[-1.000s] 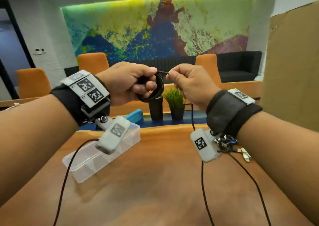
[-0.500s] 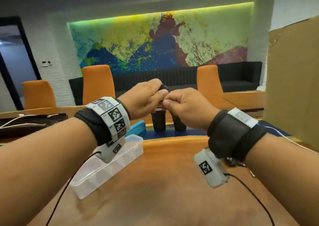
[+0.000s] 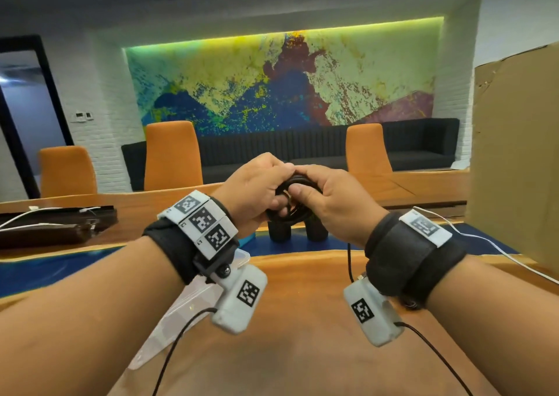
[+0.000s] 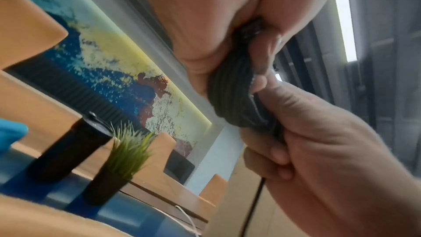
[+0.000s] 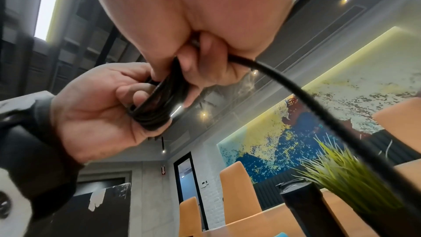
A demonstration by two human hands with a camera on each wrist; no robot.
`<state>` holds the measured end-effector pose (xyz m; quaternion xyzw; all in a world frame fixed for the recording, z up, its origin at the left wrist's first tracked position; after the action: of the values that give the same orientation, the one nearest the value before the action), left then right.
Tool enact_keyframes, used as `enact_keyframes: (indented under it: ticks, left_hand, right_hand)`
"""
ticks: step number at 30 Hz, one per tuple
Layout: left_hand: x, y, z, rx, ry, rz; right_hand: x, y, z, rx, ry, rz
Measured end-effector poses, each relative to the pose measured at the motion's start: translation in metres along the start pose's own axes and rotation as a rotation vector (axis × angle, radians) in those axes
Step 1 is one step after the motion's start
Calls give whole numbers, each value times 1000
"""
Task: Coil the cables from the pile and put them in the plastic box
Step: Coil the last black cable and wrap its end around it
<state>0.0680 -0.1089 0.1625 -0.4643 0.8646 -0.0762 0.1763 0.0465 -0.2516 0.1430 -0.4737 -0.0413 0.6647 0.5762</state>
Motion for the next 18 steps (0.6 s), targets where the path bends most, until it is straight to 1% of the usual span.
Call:
enact_keyframes:
  ticks: [2,4,6,9,12,14,16,18]
  left_hand:
    - [2,-5,5,42,115,-25]
    - [3,-10,10,90,183,-71]
    - [2,-14,17,147,138,-139]
    - [-1,-16,34,241,-88,-173]
    - [-9,-17,50,294,-396,-132]
    - [-15,-18,58,289,-609,-104]
    - [-17,-17,66,248,-798,-120]
    - [-16,-15,76,203,-903,-151]
  right_hand:
    - [-2,-6,-3,-5,-41,-58]
    - [-5,-10,-5,8,-152,-99]
    - [-5,-14,-10,18,-223,-115]
    - [-1,-17,-24,29,-227,-102]
    - [3,-19,-39,58,-210,-100]
    - [8,-19,-49,55,-128,-83]
    - [14,-19,-60,52,-12,-63]
    - [23,-19,-70,87,56,-37]
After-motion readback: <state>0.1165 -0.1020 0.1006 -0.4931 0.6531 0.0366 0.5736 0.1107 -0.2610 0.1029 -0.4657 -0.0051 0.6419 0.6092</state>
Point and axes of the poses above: each hand's wrist, its own y-axis away from the middle knuckle, its own x-axis out of the palm, z = x × y, the point moved 2 cm from there along -y, towards the middle knuckle, and after that the axes turned 8 degrees about z, right-handed, at the moved point
